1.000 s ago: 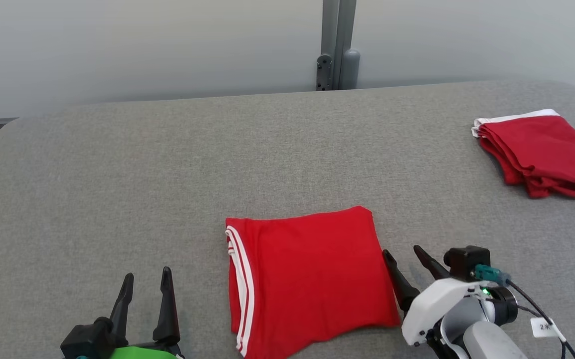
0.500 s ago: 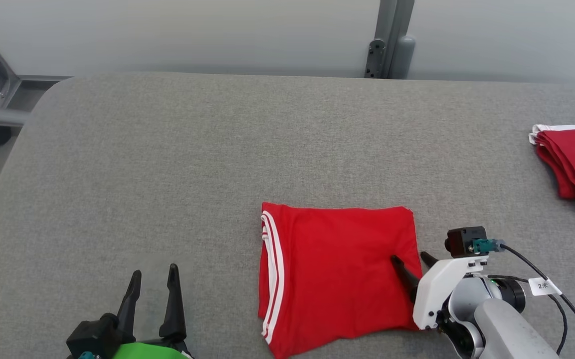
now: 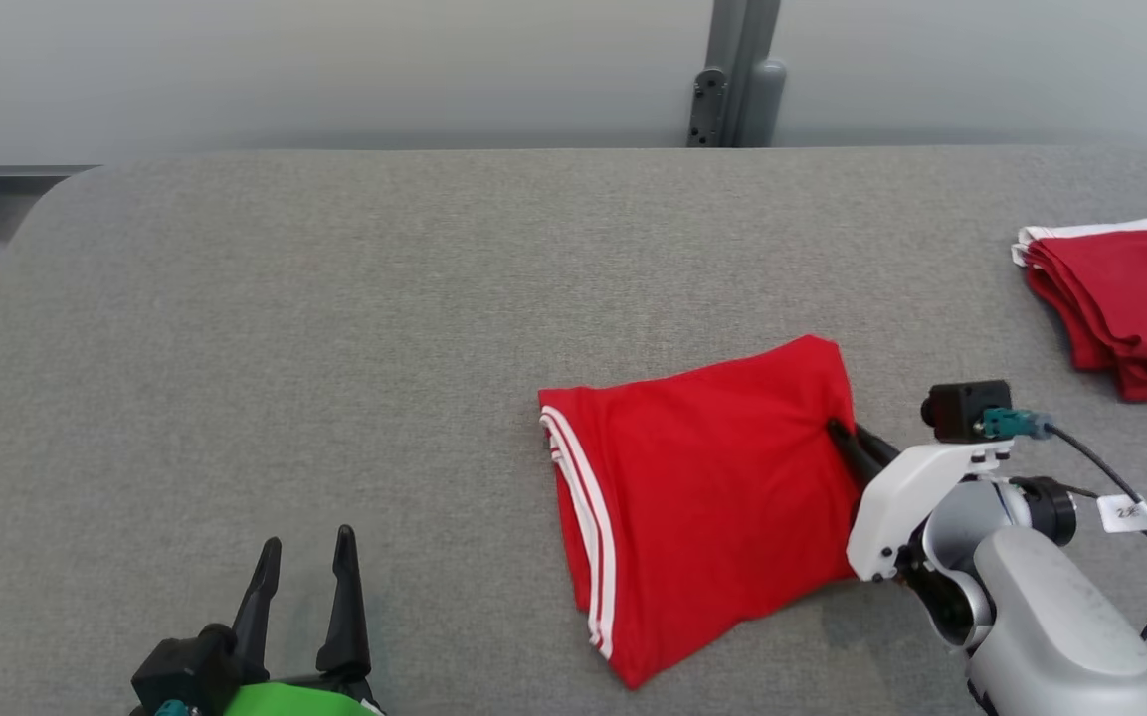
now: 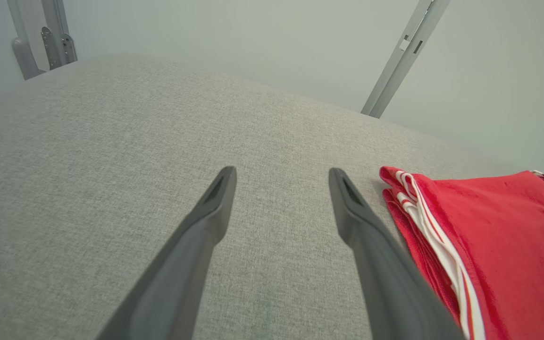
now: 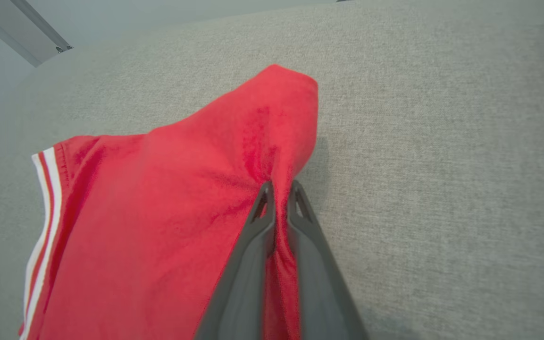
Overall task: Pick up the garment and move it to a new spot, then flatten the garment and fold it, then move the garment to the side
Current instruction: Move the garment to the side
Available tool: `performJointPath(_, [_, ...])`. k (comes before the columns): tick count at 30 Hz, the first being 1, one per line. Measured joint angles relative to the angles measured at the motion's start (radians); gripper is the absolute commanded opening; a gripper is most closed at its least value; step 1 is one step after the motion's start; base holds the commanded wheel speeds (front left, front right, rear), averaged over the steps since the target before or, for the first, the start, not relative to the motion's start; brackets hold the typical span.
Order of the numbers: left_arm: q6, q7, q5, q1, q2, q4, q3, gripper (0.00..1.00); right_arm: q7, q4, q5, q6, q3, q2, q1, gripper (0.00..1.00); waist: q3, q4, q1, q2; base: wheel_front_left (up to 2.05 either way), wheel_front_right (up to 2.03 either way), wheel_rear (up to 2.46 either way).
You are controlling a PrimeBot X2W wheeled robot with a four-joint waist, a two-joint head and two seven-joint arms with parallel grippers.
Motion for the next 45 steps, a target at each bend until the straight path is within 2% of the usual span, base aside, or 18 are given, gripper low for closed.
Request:
performJointPath(11, [-0.019,0.000,0.052,-0.048,0.002,-0.011,0.012,1.00,-0.038,-0.085,-0.032,0.000,-0.056,-0.095,-0.050,0.00,0.043,-0.173,0.0000,0.0000,0.00,0.00,0.00])
performJointPath(21, [-0.025,0.000,0.104,-0.126,0.029,-0.011,-0.013,1.00,-0.075,-0.120,-0.040,0.000,-0.112,-0.076,-0.060,0.00,0.115,-0.357,0.0000,0.0000,0.00,0.00,0.00])
performJointPath(25, [-0.025,0.000,0.105,-0.137,0.035,-0.009,-0.020,1.00,-0.086,-0.126,-0.049,0.000,-0.119,-0.069,-0.072,0.00,0.152,-0.397,0.0000,0.0000,0.00,0.00,0.00])
performJointPath(31, [-0.020,0.001,0.104,-0.142,0.038,-0.002,-0.020,1.00,-0.078,-0.141,-0.061,0.000,-0.105,-0.067,-0.147,0.00,0.193,-0.400,0.0000,0.0000,0.00,0.00,0.00])
performJointPath(37, [-0.019,0.001,0.097,-0.145,0.036,0.002,-0.024,1.00,-0.039,-0.128,-0.072,0.000,-0.110,-0.073,-0.289,0.00,0.196,-0.355,0.0000,0.0000,0.00,0.00,0.00])
performJointPath(45, [-0.019,0.001,0.092,-0.156,0.028,0.013,-0.030,1.00,0.002,-0.027,-0.102,0.000,-0.167,-0.116,-0.451,0.00,0.201,-0.291,0.0000,0.0000,0.00,0.00,0.00])
